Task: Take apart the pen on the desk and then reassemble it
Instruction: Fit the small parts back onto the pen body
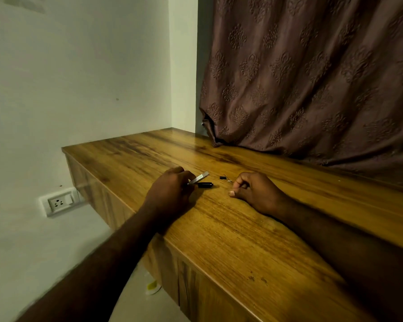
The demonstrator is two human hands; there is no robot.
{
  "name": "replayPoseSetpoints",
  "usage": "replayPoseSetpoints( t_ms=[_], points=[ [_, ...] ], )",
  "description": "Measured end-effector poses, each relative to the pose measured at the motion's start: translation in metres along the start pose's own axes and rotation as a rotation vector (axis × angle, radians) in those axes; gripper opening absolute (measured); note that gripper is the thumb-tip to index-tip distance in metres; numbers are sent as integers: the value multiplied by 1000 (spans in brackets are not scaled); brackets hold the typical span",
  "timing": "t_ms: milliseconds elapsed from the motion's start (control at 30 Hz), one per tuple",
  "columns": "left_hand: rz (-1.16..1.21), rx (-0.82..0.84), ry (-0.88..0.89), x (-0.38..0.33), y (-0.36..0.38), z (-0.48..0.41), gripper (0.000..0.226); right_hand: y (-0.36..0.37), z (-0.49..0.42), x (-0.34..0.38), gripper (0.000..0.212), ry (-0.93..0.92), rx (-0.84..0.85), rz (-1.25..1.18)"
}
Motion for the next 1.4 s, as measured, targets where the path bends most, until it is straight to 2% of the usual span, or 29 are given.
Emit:
replayPoseSetpoints(
  t_ms=[100, 167, 333, 400, 500, 700, 833, 1000, 1167, 1300, 1400],
  points=[
    [-2, 12, 26, -2, 0, 0, 30, 6, -1, 9, 11, 72, -107, -376],
    [-7, 19, 41, -3, 0, 0, 33, 15, -1, 16, 10, 107, -115, -564],
    [-43, 64, 79, -6, 0, 0, 46, 29, 2, 22, 8, 116, -76, -734],
    [-57, 81, 90, -5, 1, 0, 41, 30, 2, 21, 9, 125, -64, -778],
    [-56, 82, 96, -5, 0, 1, 35, 31, 3, 21, 10, 122, -43, -780],
    [-18, 75, 119, -8, -2, 2, 48, 31, 3, 20, 8, 120, -78, -781],
    [-13, 69, 125, -9, -3, 3, 46, 32, 4, 20, 11, 128, -53, -771],
    [-2, 58, 109, -3, 0, 2, 26, 33, 5, 19, 6, 143, -14, -762],
    [33, 52, 95, -4, -2, 2, 43, 33, 5, 19, 8, 156, -10, -768],
    [4, 44, 86, -3, -2, 2, 35, 34, 3, 18, 14, 135, -16, -714],
    [7, 33, 94, -4, -3, 2, 44, 34, 3, 19, 18, 100, -45, -655]
  ],
)
Point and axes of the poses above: each hand's wrist, its own z-axis away from the middle knuckle, its own y-axis out of the palm, x = y × z, the point moved 3 cm from there along -z, towards the middle knuckle, and after that the axes turned 8 degrees about -z, right-handed, at the moved point
